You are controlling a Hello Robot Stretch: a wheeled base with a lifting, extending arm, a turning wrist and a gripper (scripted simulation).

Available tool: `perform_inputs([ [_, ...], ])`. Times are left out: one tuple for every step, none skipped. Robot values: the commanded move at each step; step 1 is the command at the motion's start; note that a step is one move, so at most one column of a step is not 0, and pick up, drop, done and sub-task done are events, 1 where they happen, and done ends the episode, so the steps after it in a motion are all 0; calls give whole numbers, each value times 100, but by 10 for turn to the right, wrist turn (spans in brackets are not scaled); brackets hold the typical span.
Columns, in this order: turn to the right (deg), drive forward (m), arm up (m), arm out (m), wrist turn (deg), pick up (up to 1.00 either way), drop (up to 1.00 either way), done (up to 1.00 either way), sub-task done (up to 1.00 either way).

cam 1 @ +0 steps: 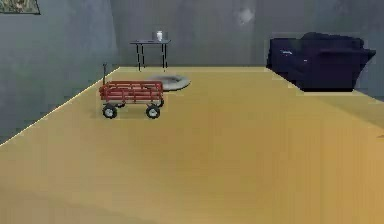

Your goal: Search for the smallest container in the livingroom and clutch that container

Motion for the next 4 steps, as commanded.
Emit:
perform_inputs([
  [-450, 0, 0, 0, 0, 0, 0, 0, 0],
  [-450, 0, 0, 0, 0, 0, 0, 0, 0],
  [-120, 0, 0, 0, 0, 0, 0, 0, 0],
  [0, 60, 0, 0, 0, 0, 0, 0, 0],
])
